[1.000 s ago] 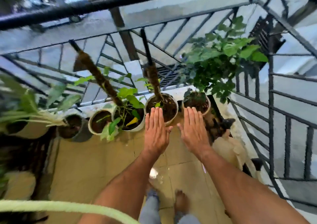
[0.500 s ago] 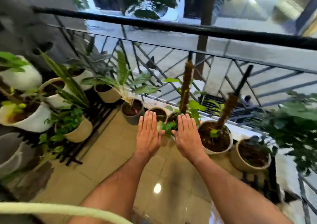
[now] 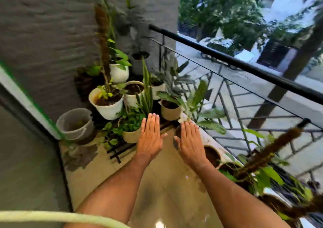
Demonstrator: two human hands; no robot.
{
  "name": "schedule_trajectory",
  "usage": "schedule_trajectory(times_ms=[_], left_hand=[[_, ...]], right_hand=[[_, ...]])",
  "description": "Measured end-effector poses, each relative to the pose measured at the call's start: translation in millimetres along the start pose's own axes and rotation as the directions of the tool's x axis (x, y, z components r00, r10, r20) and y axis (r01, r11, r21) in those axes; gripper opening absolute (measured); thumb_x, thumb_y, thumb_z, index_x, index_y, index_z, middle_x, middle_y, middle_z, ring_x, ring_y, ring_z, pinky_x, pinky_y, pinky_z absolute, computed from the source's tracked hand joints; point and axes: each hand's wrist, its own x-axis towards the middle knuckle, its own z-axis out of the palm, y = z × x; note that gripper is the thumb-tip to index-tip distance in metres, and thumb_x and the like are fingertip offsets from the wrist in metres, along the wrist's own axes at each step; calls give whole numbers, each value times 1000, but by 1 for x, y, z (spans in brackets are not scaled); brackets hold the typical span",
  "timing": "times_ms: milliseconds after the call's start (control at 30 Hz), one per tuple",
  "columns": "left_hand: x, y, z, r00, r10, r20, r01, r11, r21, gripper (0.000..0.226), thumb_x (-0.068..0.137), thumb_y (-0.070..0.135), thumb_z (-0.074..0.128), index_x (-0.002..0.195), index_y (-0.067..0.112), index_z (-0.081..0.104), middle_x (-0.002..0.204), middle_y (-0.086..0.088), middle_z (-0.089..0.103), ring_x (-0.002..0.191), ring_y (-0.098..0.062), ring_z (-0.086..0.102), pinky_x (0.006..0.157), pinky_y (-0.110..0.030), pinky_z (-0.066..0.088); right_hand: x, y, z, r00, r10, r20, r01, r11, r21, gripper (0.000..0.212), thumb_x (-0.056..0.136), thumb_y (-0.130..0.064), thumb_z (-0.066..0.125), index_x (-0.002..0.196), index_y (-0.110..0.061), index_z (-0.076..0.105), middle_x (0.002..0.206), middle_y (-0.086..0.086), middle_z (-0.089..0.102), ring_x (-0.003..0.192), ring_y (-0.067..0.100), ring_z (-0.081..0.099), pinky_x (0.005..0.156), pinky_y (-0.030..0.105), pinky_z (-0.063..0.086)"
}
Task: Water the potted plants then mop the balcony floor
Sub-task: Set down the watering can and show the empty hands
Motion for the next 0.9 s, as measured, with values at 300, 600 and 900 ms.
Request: schedule_trajectory(times_ms=[300,600,900], left_hand=[[15,-161,-32,965,-250,-74,255,965,62,78,103,51,24,160,-1,14,167,-20,13,157,-31,9,126,-52,14],[33,-274,-45,893,-419,-166,440,890,121,79,102,48,40,159,-2,18,166,-21,18,156,-32,14,127,-51,15],[92,-357,-27,805,-568,-174,594,779,203,79,103,51,33,160,-1,12,167,-21,16,157,-32,11,128,-51,13]], right_hand=[[119,-138,2,963,-266,-36,267,964,1,65,109,-40,39,154,6,38,157,26,42,151,40,34,124,56,28],[226,-236,18,886,-456,-84,461,886,48,64,108,-39,42,154,6,37,156,28,43,148,41,37,122,56,31],[343,-294,50,824,-560,-91,567,818,100,65,110,-42,31,153,6,38,155,26,43,148,40,38,121,55,32]])
